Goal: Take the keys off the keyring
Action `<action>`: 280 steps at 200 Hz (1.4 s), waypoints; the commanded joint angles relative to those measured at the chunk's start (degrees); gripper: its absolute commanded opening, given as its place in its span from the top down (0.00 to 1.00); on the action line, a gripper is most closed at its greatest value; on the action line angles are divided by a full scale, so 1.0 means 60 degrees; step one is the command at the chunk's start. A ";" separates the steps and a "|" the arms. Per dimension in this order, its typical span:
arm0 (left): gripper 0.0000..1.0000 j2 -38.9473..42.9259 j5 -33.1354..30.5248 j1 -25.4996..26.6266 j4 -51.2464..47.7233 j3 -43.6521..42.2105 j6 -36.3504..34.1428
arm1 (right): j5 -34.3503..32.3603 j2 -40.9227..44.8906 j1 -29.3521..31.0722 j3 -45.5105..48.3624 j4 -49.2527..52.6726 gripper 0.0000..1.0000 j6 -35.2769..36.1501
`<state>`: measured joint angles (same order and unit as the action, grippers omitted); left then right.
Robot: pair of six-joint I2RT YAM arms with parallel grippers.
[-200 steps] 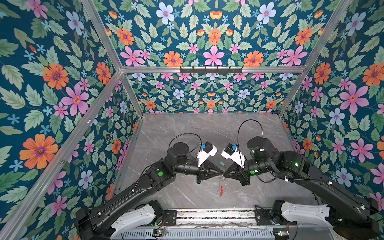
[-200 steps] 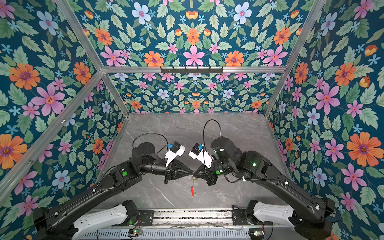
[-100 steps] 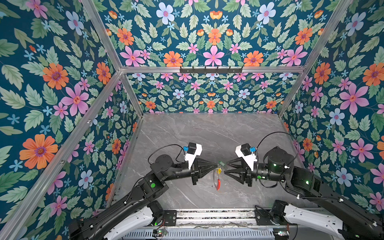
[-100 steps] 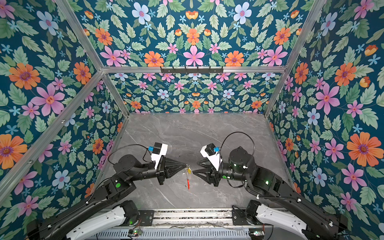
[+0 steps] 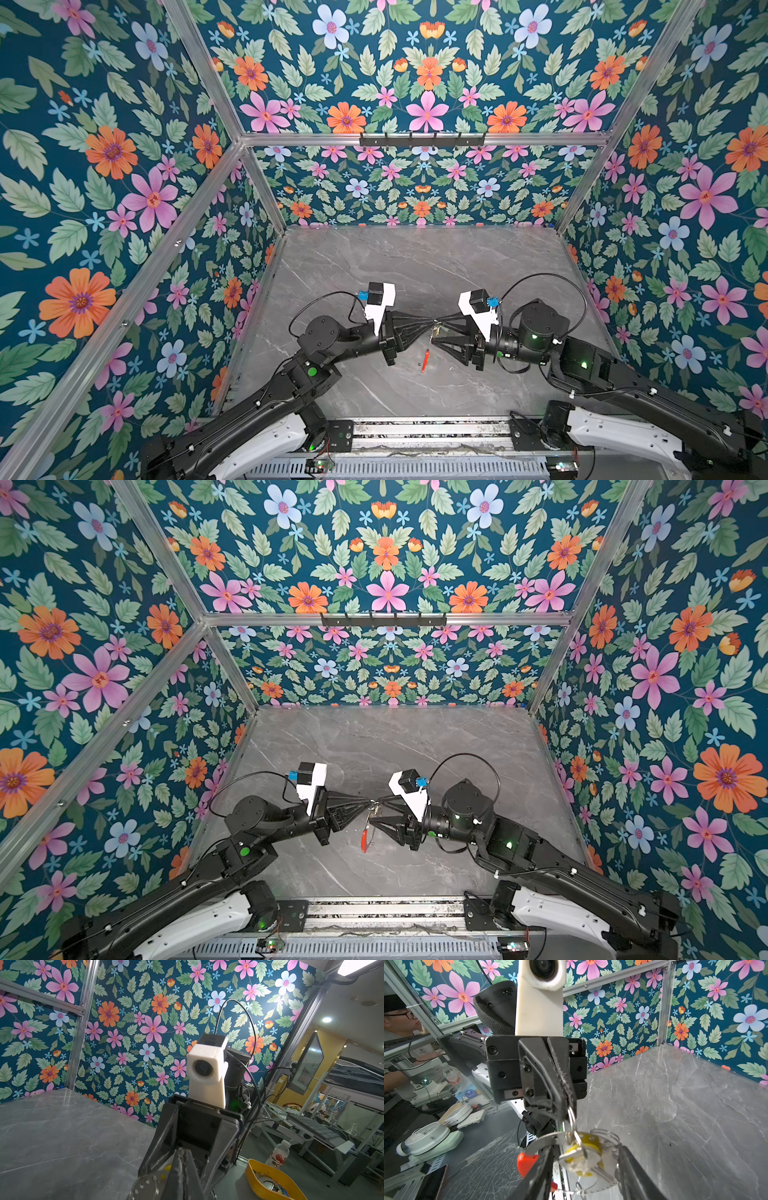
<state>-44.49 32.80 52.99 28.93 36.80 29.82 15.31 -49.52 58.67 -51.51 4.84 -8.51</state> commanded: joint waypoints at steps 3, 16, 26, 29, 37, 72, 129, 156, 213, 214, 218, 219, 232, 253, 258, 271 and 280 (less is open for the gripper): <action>1.00 -0.0012 0.0072 0.0012 0.0672 -0.0032 0.0127 | -0.0194 -0.0155 0.0011 -0.0094 -0.0463 0.49 0.0144; 1.00 0.0010 0.0054 0.0016 0.0646 -0.0053 0.0126 | -0.0203 -0.0197 0.0021 -0.0162 -0.0399 0.52 0.0166; 1.00 0.0053 0.0013 0.0016 0.0589 -0.0040 0.0109 | -0.0261 -0.0207 0.0020 -0.0189 -0.0338 0.55 0.0174; 1.00 0.0070 -0.0006 0.0016 0.0585 -0.0043 0.0099 | -0.0299 -0.0204 0.0021 -0.0203 -0.0307 0.56 0.0174; 1.00 0.0103 -0.0004 0.0015 0.0559 -0.0066 0.0083 | -0.0351 -0.0207 0.0021 -0.0219 -0.0257 0.59 0.0188; 1.00 0.0237 -0.0041 0.0016 0.0427 -0.0087 0.0039 | -0.0543 -0.0121 0.0021 -0.0237 -0.0068 0.66 0.0203; 1.00 0.0347 -0.0259 0.0015 0.0277 -0.0099 -0.0019 | -0.0414 -0.0120 0.0035 -0.0392 0.0152 0.77 0.0252; 1.00 0.0384 -0.0499 0.0016 0.0247 -0.0098 0.0031 | -0.0398 -0.0119 0.0064 -0.0476 0.0288 0.88 0.0332; 1.00 0.0471 -0.0870 0.0016 0.0214 -0.0078 0.0098 | -0.0342 -0.0256 0.0179 -0.0592 0.0741 1.00 0.0452; 1.00 0.0471 -0.0868 0.0016 0.0216 -0.0080 0.0098 | -0.0341 -0.0264 0.0180 -0.0589 0.0751 1.00 0.0452; 1.00 0.0472 -0.0879 0.0006 0.0229 -0.0080 0.0098 | -0.0333 -0.0286 0.0185 -0.0587 0.0785 1.00 0.0466; 1.00 0.0479 -0.0880 0.0011 0.0238 -0.0081 0.0090 | -0.0329 -0.0294 0.0198 -0.0586 0.0787 1.00 0.0466; 1.00 0.0513 -0.0930 0.0016 0.0247 -0.0121 0.0098 | -0.0325 -0.0311 0.0255 -0.0539 0.0830 1.00 0.0467; 1.00 0.0523 -0.0915 0.0012 0.0316 -0.0156 0.0080 | -0.0236 -0.0372 0.0352 -0.0498 0.0859 1.00 0.0473; 1.00 0.0508 -0.0876 0.0011 0.0334 -0.0165 0.0082 | -0.0197 -0.0391 0.0349 -0.0511 0.0886 1.00 0.0481; 1.00 0.0465 -0.0813 0.0016 0.0350 -0.0151 0.0068 | -0.0019 -0.0482 0.0370 -0.0553 0.0976 1.00 0.0510; 1.00 0.0430 -0.0793 0.0013 0.0350 -0.0150 0.0063 | 0.0064 -0.0567 0.0385 -0.0600 0.1045 1.00 0.0525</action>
<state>-41.71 28.27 53.12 28.14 35.70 30.04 13.50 -52.07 60.71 -54.68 9.10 -5.82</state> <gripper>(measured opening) 0.050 0.063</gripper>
